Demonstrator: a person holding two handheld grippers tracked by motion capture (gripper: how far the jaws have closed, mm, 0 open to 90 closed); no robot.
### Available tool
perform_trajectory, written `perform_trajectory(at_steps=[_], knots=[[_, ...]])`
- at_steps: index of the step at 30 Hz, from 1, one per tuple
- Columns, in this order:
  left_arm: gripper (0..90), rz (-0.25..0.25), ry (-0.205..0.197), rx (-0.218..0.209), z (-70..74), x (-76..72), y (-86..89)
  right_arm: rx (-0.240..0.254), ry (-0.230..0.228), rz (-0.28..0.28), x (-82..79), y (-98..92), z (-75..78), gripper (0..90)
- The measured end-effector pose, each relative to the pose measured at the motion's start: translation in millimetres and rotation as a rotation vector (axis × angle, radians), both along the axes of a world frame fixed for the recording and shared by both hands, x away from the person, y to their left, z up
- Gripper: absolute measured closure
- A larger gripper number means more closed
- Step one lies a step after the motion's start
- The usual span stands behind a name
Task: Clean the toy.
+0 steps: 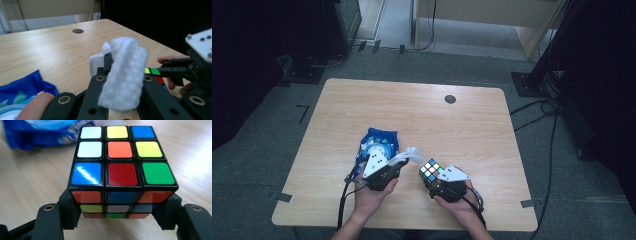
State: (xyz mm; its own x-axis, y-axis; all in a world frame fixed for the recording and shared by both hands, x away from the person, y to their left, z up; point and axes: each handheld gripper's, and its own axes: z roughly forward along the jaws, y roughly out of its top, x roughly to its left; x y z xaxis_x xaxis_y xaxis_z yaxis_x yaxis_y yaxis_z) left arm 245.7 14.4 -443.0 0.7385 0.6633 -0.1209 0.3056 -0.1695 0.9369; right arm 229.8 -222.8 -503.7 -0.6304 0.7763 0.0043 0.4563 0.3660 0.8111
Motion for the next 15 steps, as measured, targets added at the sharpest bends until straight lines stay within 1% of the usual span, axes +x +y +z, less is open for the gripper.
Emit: perform_trajectory(at_steps=[1,2,3,4,6,7,8,9,10,13,14,15], knots=[[84.1,0.000,0.000,0.000,0.0,0.0,0.0,0.000,0.000,0.000,0.0,0.0,0.0,34.7],[83.8,-0.044,-0.014,0.016,-1.2,-3.6,-6.9,0.004,-0.013,0.026,-2.2,4.1,4.9,34.7],[83.4,-0.044,-0.014,0.016,-1.2,-3.6,-6.9,0.004,-0.020,0.036,-3.5,6.1,6.8,34.7],[82.9,-0.092,-0.025,0.031,-2.7,-7.3,-13.8,0.003,-0.023,0.045,-4.6,7.8,8.6,34.7],[81.7,-0.136,-0.033,0.059,-5.0,-10.5,-20.5,0.009,-0.027,0.061,-7.0,10.8,11.4,34.7],[81.4,-0.156,-0.038,0.075,-6.3,-11.9,-23.6,0.010,-0.028,0.065,-8.2,11.9,12.6,34.7],[81.3,-0.169,-0.043,0.100,-7.6,-13.3,-26.7,0.009,-0.033,0.071,-9.0,12.4,13.7,34.7],[81.2,-0.169,-0.043,0.100,-7.6,-13.3,-26.7,0.009,-0.033,0.071,-9.0,12.4,13.7,34.7],[80.9,-0.189,-0.049,0.120,-9.0,-15.6,-30.8,0.005,-0.052,0.066,-10.6,12.3,16.2,34.7],[78.7,-0.200,-0.042,0.117,-8.2,-16.1,-31.6,-0.009,-0.064,0.063,-11.5,11.3,17.3,34.7],[77.2,-0.238,-0.027,0.093,-7.1,-16.7,-30.9,-0.011,-0.074,0.064,-12.5,9.9,17.9,34.7],[75.0,-0.263,-0.023,0.089,-6.8,-17.4,-31.2,-0.009,-0.079,0.067,-12.7,9.3,18.3,34.7]])
